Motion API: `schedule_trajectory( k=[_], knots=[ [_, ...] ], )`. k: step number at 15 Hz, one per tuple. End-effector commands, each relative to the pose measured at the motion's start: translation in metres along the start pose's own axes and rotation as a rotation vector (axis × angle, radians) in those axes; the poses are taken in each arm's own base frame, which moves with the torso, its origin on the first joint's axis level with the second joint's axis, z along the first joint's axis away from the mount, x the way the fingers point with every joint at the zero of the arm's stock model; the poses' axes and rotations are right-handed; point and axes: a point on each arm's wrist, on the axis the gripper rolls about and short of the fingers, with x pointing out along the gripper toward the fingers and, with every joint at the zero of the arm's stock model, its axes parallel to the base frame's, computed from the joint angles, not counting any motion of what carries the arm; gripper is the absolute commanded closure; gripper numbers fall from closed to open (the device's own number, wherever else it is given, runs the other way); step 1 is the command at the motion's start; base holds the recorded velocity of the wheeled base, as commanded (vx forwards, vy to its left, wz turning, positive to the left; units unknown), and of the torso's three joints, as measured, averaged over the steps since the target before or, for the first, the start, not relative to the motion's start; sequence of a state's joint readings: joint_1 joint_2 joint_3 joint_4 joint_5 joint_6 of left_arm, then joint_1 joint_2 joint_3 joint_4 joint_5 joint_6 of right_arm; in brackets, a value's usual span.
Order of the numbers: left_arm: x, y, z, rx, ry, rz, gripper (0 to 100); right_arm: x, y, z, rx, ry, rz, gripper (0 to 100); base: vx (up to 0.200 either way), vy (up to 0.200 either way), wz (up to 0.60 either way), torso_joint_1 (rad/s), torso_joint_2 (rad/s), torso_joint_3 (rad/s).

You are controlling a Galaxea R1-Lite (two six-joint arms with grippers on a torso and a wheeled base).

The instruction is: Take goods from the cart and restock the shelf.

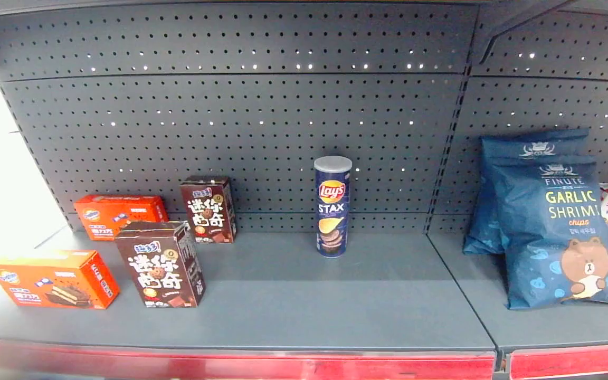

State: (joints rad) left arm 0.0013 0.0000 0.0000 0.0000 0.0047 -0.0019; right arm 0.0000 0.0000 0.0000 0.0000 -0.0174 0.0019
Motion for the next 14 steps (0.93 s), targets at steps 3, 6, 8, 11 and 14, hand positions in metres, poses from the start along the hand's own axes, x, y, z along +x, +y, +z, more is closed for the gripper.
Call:
schedule_trajectory(
  k=[3, 6, 8, 11, 14],
  knots=[
    [0.0001, 0.0000, 0.0000, 0.000, 0.002, 0.000, 0, 0.0001, 0.0000, 0.0000, -0.002, 0.002, -0.001, 0, 0.000, 0.000, 0.60, -0.002, 0.00, 0.001],
    [0.0000, 0.0000, 0.0000, 0.000, 0.000, 0.000, 0, 0.0001, 0.0000, -0.0001, 0.000, 0.003, -0.001, 0, 0.000, 0.000, 0.60, 0.012, 0.00, 0.001],
    [0.0000, 0.0000, 0.0000, 0.000, 0.000, 0.000, 0, 0.0001, 0.0000, -0.0001, 0.000, 0.003, -0.001, 0, 0.000, 0.000, 0.60, 0.005, 0.00, 0.002],
    [0.0000, 0.0000, 0.0000, 0.002, 0.000, -0.001, 0, 0.0001, 0.0000, -0.0001, 0.000, 0.003, -0.001, 0, 0.000, 0.000, 0.60, 0.002, 0.00, 0.002],
    [0.0000, 0.0000, 0.0000, 0.002, 0.000, 0.000, 0, 0.0001, 0.0000, -0.0001, 0.000, 0.003, -0.001, 0, 0.000, 0.000, 0.60, 0.004, 0.01, 0.004]
  ],
)
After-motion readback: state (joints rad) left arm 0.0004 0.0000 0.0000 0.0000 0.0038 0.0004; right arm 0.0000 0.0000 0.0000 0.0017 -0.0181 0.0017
